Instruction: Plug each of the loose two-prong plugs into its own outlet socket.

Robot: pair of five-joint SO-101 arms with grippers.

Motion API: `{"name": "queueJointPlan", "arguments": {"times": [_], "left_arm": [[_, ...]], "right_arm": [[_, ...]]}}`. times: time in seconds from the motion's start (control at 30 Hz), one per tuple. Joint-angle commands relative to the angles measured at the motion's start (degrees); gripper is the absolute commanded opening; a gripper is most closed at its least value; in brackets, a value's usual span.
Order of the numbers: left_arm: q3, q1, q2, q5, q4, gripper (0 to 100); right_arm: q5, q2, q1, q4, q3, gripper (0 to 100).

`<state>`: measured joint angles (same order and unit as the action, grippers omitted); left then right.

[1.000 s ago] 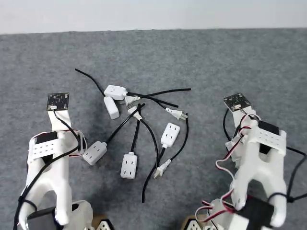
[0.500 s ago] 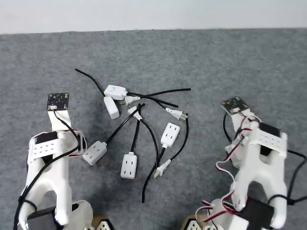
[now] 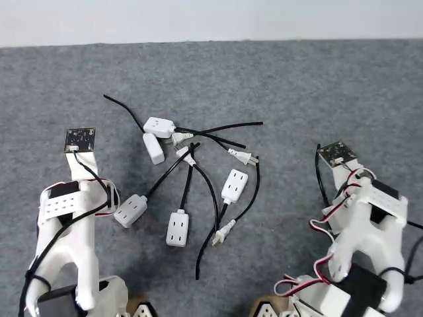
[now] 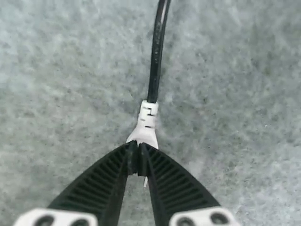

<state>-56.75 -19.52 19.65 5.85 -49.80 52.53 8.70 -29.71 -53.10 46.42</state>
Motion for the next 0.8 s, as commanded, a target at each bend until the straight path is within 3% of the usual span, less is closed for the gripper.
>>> {"name": "queueJointPlan", "arguments": {"times": [0.0, 0.27, 0.77], "left_arm": [[1.27, 0.53, 0.18, 0.7, 1.49, 19], [1.27, 0.53, 0.18, 0.7, 1.49, 19], [1.27, 0.53, 0.26, 0.7, 1.49, 19]], "right_arm": [[0.53, -0.75, 0.13, 1.98, 0.88, 1.2], [-0.09, 5.05, 6.55, -1.27, 0.97, 9.3], [-2.11, 5.14, 7.6, -1.01, -2.55, 6.8]]}}
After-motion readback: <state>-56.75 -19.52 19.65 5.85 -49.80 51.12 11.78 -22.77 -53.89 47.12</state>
